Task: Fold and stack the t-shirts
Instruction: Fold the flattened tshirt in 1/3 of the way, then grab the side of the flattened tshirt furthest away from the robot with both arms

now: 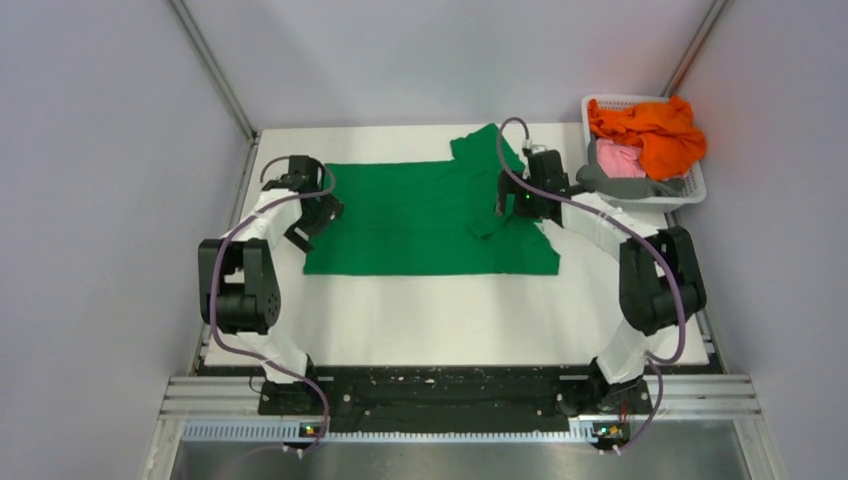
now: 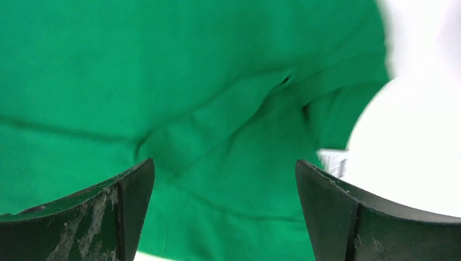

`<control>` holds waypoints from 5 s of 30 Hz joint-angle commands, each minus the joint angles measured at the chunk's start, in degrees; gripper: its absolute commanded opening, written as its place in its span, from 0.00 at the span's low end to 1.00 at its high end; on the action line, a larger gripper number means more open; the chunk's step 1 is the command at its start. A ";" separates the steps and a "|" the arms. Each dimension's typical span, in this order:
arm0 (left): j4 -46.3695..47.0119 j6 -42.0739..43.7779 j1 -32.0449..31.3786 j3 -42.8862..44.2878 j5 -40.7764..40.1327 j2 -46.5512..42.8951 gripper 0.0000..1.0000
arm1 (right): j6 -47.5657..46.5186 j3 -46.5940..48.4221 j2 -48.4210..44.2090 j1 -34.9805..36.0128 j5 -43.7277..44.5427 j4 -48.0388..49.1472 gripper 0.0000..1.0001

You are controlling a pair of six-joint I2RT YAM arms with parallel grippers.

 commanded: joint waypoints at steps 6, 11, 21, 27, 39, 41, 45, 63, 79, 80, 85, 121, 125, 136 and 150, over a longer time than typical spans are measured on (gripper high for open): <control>7.36 6.37 -1.00 -11.36 12.61 -6.18 0.99 | 0.31 -8.65 -1.92 5.43 -16.88 10.63 0.99; 8.17 7.47 -1.01 -13.42 12.83 -6.09 0.99 | 0.35 -6.55 2.41 8.02 -16.34 11.97 0.99; 9.16 8.04 -0.99 -13.52 13.03 -4.01 0.99 | 1.05 -0.46 9.64 8.11 -9.62 15.34 0.99; 8.53 7.52 -1.00 -13.31 13.88 -3.63 0.99 | 1.25 11.61 17.63 7.95 -7.89 18.05 0.98; 8.01 7.51 -1.82 -8.53 14.74 -4.02 0.99 | -2.52 9.92 9.43 7.95 2.13 16.84 0.99; 8.44 7.92 -2.46 -6.97 15.59 -2.85 0.99 | -1.28 5.59 6.02 7.96 2.50 16.66 0.99; 9.51 8.37 -2.93 -4.51 18.46 0.98 0.99 | 1.64 -3.69 1.12 7.95 0.78 17.12 0.99; 10.77 7.62 -7.38 -27.41 19.26 -6.59 0.99 | 15.07 -35.25 -19.22 9.86 2.78 6.13 0.98; 5.41 -7.00 -20.42 -43.98 13.02 -25.94 0.97 | 23.05 -47.21 -50.44 13.93 6.57 -13.66 0.98; 5.22 -7.00 -20.51 -43.70 12.99 -25.62 0.97 | 22.77 -46.78 -50.13 13.93 7.20 -13.57 0.99; 3.79 -7.43 -21.31 -41.54 12.61 -22.68 0.98 | 21.57 -44.26 -44.39 13.93 11.56 -11.24 0.99; -5.89 0.26 -18.48 -9.62 -6.16 -18.24 0.99 | 15.46 -32.17 -43.21 7.92 16.97 8.62 0.99; -1.39 3.40 -12.17 -5.51 -8.10 -12.10 0.94 | 11.82 -28.85 -37.01 6.13 17.71 17.06 0.99; -4.55 8.45 -3.31 19.26 -6.49 14.05 0.82 | 2.03 -5.21 -9.10 1.86 15.13 16.21 0.99; -9.81 5.60 -2.48 31.22 -2.67 28.25 0.71 | -3.03 15.80 15.48 0.92 16.32 15.92 0.99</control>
